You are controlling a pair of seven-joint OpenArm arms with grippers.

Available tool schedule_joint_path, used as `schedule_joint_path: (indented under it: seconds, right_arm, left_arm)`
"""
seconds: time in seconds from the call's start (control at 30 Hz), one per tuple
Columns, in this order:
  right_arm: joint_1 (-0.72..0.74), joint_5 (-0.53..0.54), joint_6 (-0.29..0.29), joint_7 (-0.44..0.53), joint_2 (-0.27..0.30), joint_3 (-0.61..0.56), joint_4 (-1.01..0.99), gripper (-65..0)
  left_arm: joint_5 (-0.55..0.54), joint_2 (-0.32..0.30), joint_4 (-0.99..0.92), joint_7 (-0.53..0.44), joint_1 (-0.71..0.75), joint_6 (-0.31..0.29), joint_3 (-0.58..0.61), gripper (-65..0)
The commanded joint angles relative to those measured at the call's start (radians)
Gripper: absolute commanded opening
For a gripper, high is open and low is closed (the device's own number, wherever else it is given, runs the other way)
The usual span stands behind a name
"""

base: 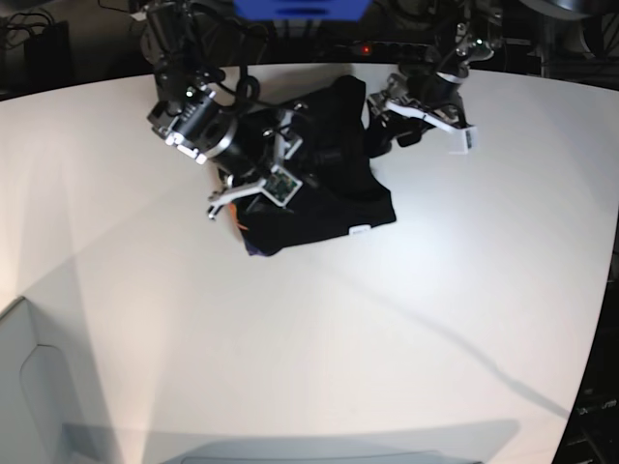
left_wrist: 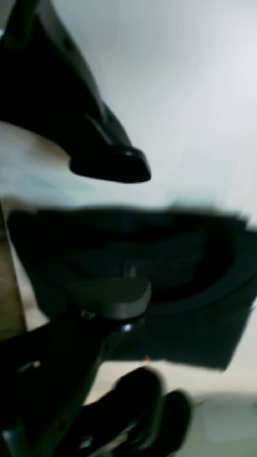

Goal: Fold the T-shirt properly
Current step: 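Press the folded bundle down with the right gripper and release, then push the folded black shirt with the left gripper toward the right gripper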

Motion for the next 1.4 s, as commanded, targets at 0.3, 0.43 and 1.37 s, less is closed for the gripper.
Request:
schedule_joint_path:
  seconds: [0.3,0.43,1.37]
  right_arm:
    - [0.024,0.019,0.0,0.027,-0.004,0.146,0.018,-35.2]
    - [0.055,0.019,0.0,0.021,-0.025,0.245,0.018,-35.2]
    - [0.061,0.014,0.0,0.02,-0.032,0.446,0.023,-35.2]
  left_arm:
    - [-0.004,-0.002,-0.103,-0.01,-0.112,-0.002,0.05,-24.6]
    - [-0.004,-0.002,-0.154,-0.01,-0.134,-0.002,0.05,-24.6]
    - [0.057,-0.213,-0.433,0.153,-0.614,-0.015,0.466,-65.0]
